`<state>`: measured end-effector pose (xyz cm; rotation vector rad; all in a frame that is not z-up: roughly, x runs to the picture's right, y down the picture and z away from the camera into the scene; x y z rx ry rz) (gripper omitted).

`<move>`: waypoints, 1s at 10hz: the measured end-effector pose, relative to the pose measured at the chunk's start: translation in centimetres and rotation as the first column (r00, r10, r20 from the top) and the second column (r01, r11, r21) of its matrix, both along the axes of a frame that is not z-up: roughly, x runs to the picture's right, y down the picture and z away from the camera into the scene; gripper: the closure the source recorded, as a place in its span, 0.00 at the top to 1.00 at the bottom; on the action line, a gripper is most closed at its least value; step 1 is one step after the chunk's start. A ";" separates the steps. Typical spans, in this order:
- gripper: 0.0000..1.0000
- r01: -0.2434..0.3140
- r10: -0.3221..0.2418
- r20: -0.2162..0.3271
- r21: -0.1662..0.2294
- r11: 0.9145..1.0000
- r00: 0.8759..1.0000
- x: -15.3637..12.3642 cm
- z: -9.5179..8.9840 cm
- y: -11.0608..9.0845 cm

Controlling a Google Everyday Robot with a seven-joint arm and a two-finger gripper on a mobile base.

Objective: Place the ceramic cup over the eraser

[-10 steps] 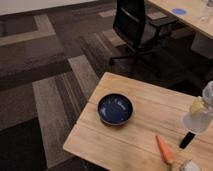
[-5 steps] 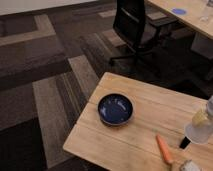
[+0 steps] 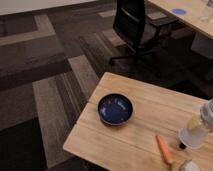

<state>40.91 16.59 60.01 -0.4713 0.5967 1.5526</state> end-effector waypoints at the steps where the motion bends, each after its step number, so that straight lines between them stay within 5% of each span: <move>1: 0.02 0.013 -0.013 -0.003 -0.002 1.000 1.000 0.4 0.9 0.6; 4: 0.02 0.025 -0.026 0.033 0.019 1.000 0.999 0.0 3.9 2.0; 10: 0.02 0.100 -0.102 0.086 0.022 0.995 0.991 0.0 5.5 4.2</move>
